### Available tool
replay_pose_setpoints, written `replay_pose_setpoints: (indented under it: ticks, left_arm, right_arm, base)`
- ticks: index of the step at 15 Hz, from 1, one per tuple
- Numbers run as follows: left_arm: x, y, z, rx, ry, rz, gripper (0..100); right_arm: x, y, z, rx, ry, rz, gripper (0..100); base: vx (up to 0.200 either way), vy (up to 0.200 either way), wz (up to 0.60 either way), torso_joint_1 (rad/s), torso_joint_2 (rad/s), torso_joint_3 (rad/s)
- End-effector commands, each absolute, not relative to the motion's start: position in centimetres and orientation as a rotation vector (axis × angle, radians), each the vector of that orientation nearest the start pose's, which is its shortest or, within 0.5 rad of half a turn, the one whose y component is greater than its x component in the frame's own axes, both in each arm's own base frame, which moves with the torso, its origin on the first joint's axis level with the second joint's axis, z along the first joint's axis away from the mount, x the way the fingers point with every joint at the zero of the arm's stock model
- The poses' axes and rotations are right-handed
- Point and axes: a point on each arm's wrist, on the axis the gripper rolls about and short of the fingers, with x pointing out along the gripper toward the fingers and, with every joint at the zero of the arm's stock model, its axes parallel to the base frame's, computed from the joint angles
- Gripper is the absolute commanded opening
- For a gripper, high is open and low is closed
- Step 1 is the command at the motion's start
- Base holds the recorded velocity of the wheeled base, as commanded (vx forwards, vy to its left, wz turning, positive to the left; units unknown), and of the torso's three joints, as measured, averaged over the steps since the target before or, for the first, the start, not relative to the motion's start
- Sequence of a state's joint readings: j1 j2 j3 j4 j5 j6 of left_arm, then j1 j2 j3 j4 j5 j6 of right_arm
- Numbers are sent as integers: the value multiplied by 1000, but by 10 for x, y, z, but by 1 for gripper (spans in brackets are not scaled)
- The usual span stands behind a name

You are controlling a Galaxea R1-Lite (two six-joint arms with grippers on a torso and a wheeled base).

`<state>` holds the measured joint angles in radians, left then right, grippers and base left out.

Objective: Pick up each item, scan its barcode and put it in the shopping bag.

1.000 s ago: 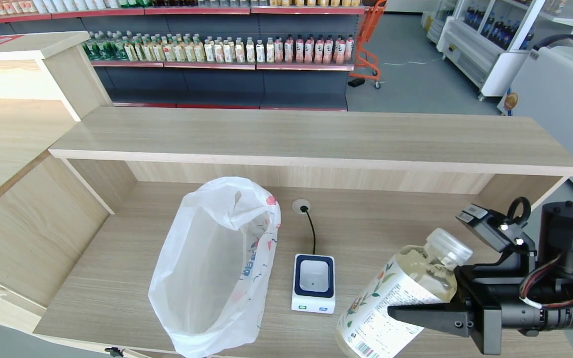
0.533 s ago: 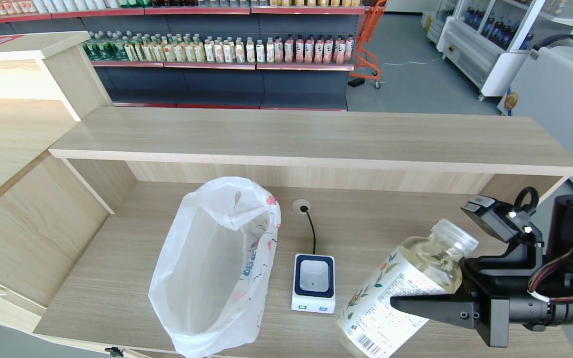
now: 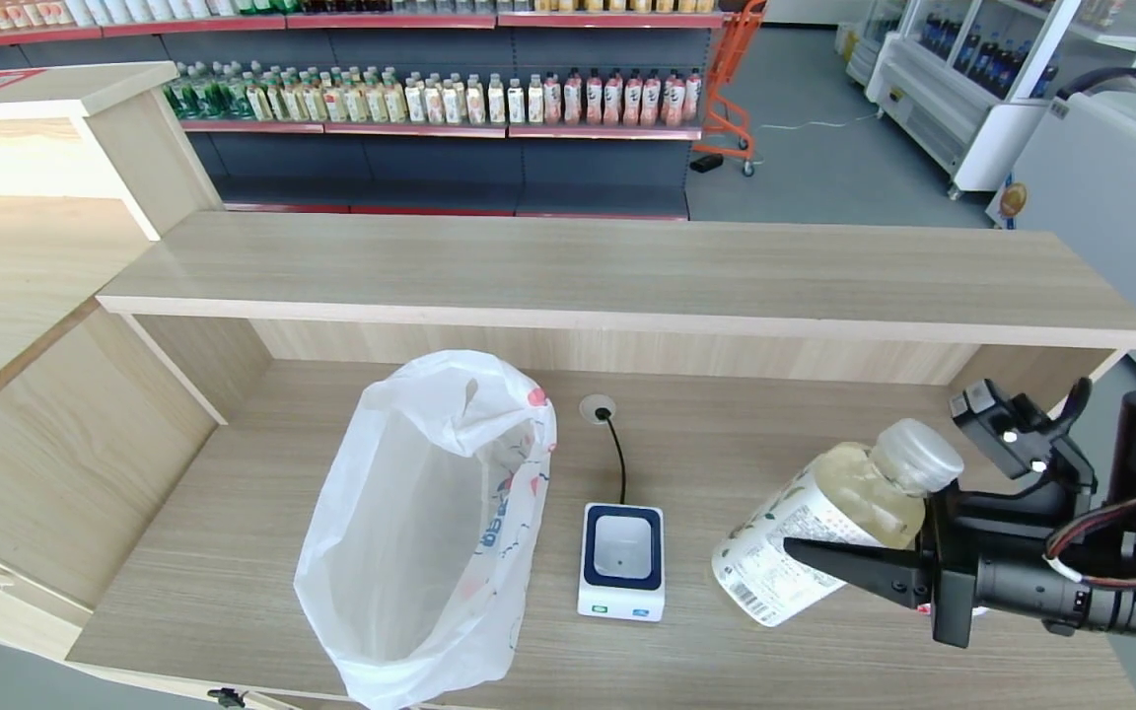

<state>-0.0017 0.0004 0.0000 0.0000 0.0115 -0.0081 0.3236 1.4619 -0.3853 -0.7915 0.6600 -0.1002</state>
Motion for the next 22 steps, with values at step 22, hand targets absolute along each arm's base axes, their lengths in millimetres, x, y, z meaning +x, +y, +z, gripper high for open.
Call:
replay_pose_setpoints:
  ticks: [22]
  left_arm:
    - [-23, 0, 75, -11, 0, 11, 100]
  right_arm:
    - [207, 35, 133, -745, 14, 657, 0]
  base:
    - [0, 36, 0, 0, 0, 1]
